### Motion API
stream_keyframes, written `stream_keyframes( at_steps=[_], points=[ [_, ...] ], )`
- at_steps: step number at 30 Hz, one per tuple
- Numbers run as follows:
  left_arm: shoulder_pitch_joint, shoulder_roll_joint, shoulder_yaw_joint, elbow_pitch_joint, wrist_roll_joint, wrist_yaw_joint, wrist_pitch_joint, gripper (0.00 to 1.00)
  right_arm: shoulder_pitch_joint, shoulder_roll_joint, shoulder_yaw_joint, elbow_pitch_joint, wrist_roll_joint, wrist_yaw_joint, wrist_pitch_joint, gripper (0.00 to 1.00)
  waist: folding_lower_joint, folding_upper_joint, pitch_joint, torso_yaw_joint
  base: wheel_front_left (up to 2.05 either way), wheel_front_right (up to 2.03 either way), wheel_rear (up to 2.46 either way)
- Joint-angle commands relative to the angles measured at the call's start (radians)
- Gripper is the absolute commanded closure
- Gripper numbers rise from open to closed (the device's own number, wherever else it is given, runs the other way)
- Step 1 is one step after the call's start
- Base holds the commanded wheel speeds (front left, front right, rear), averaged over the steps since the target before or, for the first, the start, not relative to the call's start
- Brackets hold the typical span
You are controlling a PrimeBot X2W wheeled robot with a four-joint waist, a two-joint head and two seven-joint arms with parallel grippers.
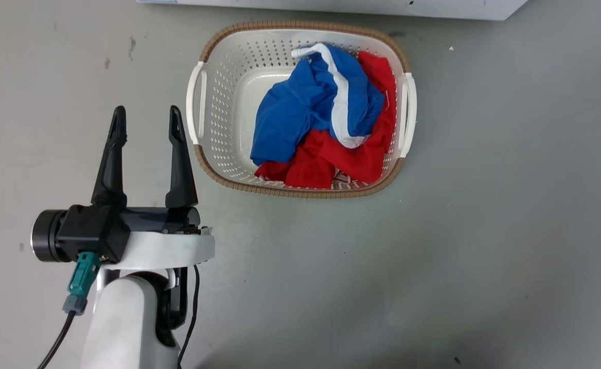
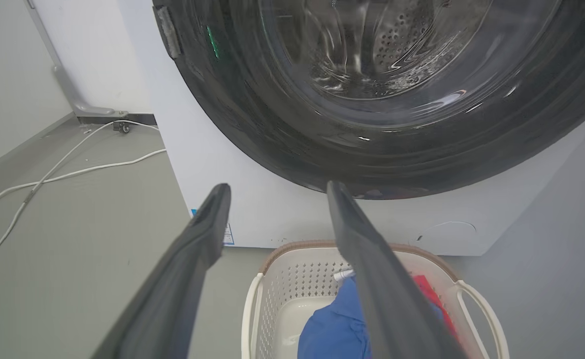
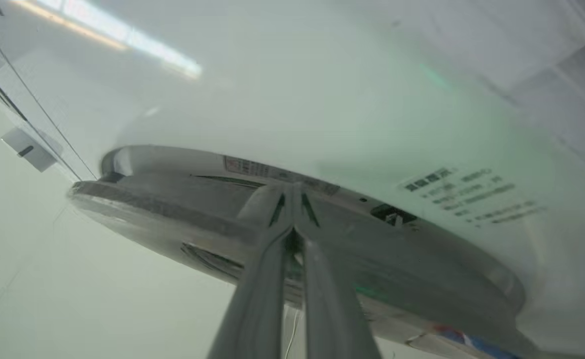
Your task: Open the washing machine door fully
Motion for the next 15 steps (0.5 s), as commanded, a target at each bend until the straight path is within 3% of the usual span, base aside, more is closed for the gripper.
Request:
stream_keyframes(
  at_steps=[1, 15],
  points=[
    [-0.012, -0.001, -0.003, -0.001, -0.002, 0.005, -0.002, 0.0, -0.025, -0.01, 0.014, 0.01, -0.013, 0.0, 0.01, 1.0, -0.0002, 0.0, 0.012, 0.004, 0.0, 0.0, 0.0],
    [-0.024, -0.001, 0.001, 0.005, 0.0, 0.0, -0.002, 0.0, -0.085, -0.013, 0.127, 0.085, -0.059, 0.0, 0.116, 1.0, -0.0002, 0.0, 0.032, 0.001, 0.0, 0.0, 0.0]
  ],
)
